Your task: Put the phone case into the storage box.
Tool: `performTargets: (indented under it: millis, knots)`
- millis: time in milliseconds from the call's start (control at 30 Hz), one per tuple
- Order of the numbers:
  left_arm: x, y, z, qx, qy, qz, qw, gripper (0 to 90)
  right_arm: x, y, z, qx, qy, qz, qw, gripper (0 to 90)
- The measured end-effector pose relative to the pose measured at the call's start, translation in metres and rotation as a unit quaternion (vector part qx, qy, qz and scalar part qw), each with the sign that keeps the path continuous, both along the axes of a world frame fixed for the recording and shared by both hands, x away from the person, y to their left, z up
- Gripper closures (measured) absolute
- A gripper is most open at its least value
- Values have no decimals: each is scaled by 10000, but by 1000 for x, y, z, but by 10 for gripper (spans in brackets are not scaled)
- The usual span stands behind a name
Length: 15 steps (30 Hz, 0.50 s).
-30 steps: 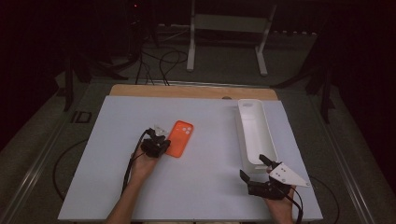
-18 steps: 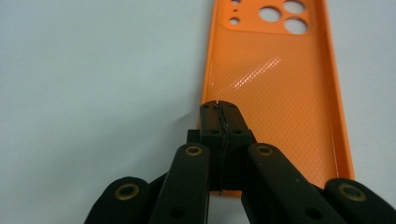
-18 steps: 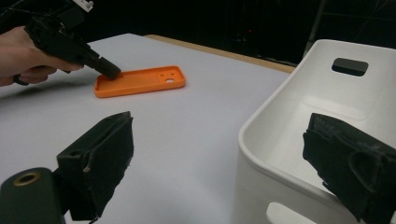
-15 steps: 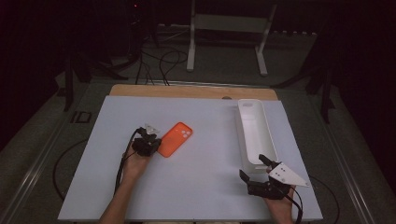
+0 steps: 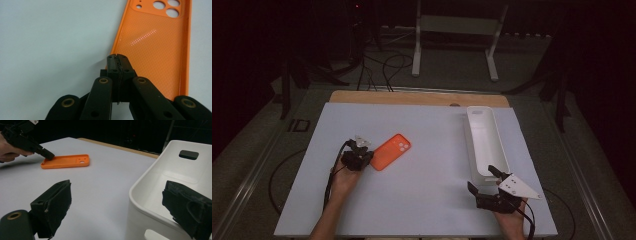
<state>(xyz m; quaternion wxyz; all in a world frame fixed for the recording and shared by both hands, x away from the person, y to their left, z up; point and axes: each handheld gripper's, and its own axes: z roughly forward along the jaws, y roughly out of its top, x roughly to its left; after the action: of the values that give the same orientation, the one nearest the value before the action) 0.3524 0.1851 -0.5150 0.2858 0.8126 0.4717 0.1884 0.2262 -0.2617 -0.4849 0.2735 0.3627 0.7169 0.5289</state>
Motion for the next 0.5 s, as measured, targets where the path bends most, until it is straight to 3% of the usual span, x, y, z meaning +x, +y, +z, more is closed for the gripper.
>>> performTargets:
  millis: [300,333,500]
  knots:
    - [-1,0,0,-109,-43,-45,9999,891,0,2,0,-14,-17,13,10000,88]
    - [-3,-2,2,-196,-143,-135,9996,891,0,2,0,-15,-18,8,10000,88]
    - [-10,-2,14,-443,-401,-295,9978,751,1,0,1,15,-32,-15,10000,88]
